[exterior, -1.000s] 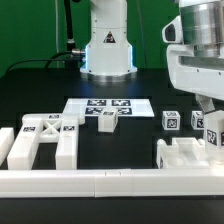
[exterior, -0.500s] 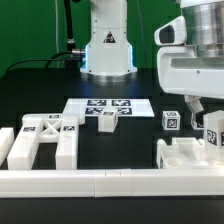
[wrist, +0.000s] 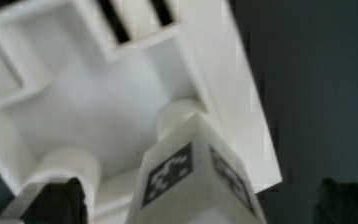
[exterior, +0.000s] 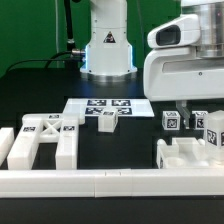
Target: Assemble chair
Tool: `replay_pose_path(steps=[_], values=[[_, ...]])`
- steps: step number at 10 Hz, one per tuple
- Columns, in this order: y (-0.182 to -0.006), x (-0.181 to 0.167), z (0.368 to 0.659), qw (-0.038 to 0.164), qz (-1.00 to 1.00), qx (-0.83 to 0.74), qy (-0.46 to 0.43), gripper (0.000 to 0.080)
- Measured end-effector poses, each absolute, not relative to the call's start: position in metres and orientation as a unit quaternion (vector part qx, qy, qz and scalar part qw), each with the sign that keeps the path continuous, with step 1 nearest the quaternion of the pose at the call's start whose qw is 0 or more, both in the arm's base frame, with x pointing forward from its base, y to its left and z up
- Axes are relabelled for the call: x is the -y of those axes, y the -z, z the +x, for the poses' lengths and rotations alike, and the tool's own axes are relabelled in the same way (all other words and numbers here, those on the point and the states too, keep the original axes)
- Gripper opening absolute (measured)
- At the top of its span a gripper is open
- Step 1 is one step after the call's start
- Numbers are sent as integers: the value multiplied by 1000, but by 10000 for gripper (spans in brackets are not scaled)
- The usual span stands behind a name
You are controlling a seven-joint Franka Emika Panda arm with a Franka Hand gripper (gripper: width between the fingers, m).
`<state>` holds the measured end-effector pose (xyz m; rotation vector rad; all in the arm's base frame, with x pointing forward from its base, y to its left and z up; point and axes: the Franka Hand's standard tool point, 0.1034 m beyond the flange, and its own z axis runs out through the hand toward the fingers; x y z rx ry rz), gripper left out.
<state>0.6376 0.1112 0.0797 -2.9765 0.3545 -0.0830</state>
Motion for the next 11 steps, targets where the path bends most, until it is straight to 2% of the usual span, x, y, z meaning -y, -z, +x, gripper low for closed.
replay_pose_path(steps=[4,5,6,7,8,11], values=[[-83,-111,638,40,-997,56,35,648],[-84,-113,639,40,-996,70,37,563],[-83,-112,639,40,-996,67,37,426],[-83,-112,639,40,-996,67,37,426],[-83,-112,639,40,-996,66,37,285],[-83,-113,640,46,-998,1,37,285]])
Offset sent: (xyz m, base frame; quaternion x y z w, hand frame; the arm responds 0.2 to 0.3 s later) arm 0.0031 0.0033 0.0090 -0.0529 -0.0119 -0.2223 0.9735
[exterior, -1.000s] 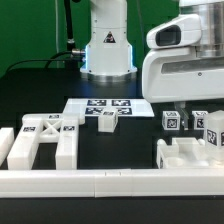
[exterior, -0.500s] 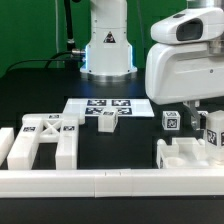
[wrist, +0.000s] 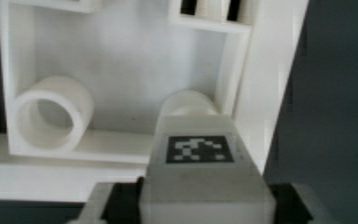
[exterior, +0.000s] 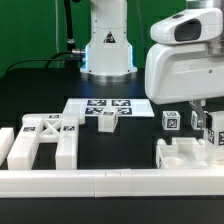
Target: Assemble chair
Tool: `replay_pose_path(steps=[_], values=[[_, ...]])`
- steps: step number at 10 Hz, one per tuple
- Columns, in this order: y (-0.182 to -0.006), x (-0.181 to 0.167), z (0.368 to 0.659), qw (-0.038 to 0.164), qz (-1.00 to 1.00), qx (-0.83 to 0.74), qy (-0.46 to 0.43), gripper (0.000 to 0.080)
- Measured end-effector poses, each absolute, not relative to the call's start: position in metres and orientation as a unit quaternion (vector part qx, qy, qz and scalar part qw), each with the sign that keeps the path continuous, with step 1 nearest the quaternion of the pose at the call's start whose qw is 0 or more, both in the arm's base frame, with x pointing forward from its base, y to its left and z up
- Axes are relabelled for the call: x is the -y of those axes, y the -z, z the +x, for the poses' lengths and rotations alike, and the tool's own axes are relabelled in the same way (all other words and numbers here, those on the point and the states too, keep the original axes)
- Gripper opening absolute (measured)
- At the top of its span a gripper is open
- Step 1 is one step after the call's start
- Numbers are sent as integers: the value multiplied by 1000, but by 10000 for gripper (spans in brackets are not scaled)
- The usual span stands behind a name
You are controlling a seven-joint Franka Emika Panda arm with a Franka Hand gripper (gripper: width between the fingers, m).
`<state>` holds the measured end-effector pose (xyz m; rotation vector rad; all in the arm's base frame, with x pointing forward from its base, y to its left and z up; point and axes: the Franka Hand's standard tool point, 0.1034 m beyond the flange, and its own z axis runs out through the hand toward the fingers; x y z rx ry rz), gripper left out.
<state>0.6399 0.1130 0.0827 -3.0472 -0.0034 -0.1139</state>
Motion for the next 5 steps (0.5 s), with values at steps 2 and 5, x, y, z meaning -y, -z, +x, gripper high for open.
replay_pose_path(steps=[2,5], values=[[-81,-113,641,76,-983,-161,49,285],[-81,-117,641,82,-918,-385,42,285]])
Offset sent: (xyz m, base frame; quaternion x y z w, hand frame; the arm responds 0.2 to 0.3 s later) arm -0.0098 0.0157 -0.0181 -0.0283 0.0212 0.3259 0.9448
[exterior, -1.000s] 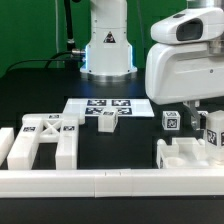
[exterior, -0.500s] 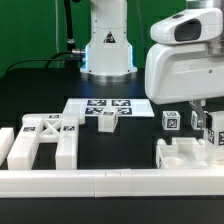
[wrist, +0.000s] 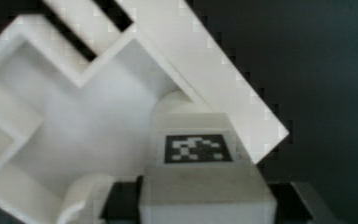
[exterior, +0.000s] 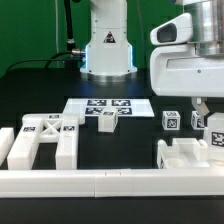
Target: Assemble chair
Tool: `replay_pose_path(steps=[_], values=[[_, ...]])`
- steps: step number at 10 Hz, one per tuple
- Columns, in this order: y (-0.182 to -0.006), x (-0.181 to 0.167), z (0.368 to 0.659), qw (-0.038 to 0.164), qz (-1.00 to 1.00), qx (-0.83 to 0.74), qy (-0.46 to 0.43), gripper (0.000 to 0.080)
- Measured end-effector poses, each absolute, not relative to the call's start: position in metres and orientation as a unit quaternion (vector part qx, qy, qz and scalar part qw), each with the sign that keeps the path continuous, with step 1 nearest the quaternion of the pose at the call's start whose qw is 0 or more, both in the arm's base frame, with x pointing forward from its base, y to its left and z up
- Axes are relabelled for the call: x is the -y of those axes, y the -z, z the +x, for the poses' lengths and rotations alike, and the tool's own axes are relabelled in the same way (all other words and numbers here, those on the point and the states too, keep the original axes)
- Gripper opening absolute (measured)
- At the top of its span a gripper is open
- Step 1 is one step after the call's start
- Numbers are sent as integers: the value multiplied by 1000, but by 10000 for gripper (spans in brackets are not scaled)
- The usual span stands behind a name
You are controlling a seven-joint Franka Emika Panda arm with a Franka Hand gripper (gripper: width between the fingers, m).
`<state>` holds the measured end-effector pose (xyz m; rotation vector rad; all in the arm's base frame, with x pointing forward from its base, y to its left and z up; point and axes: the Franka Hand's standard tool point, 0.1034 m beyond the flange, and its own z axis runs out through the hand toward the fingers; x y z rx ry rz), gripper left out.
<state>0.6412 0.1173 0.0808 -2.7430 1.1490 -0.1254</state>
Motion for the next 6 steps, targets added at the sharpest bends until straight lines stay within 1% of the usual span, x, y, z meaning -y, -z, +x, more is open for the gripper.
replay_pose_path(steps=[4,6], values=[[-81,-118,643,91,-820,-564,13,285],[-81,-118,643,91,-814,-573,12,286]])
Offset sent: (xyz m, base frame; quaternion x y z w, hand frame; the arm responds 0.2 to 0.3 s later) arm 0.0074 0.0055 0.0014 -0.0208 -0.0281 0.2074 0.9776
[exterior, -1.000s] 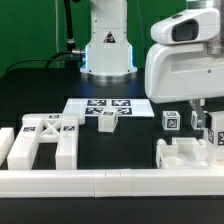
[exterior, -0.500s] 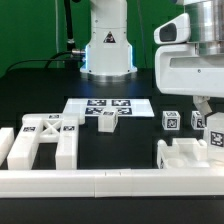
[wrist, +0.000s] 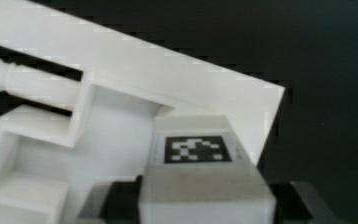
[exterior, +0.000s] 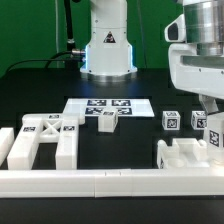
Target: Assemble chair
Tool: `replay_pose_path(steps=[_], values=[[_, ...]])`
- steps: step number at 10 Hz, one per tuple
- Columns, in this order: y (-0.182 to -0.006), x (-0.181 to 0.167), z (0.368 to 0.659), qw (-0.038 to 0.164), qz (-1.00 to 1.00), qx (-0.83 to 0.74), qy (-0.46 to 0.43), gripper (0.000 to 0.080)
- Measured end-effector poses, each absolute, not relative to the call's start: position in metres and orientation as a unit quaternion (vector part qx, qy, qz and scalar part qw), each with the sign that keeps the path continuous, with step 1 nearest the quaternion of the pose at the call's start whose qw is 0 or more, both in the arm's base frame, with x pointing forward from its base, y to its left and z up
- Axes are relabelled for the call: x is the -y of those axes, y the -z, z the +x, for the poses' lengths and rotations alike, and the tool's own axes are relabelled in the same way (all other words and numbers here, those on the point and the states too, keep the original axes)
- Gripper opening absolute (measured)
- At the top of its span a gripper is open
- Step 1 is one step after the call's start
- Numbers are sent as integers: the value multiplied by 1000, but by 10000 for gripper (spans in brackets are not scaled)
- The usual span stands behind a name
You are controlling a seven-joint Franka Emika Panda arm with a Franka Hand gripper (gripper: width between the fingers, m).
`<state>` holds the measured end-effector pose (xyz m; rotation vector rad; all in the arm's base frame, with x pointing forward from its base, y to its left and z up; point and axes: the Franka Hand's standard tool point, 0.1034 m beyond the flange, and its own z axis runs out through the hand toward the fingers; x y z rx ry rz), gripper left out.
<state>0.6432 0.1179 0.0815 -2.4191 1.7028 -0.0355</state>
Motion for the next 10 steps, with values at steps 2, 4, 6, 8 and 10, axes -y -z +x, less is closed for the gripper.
replay_pose_path(steps=[2,4,6,8,10], values=[[-82,-118,642,89,-849,-521,15,477],[-82,-118,643,88,-877,-473,21,639],[-82,-118,643,86,-911,-402,27,648],[-81,-117,638,65,-957,-282,20,649],[-84,-114,640,51,-986,-156,21,649]])
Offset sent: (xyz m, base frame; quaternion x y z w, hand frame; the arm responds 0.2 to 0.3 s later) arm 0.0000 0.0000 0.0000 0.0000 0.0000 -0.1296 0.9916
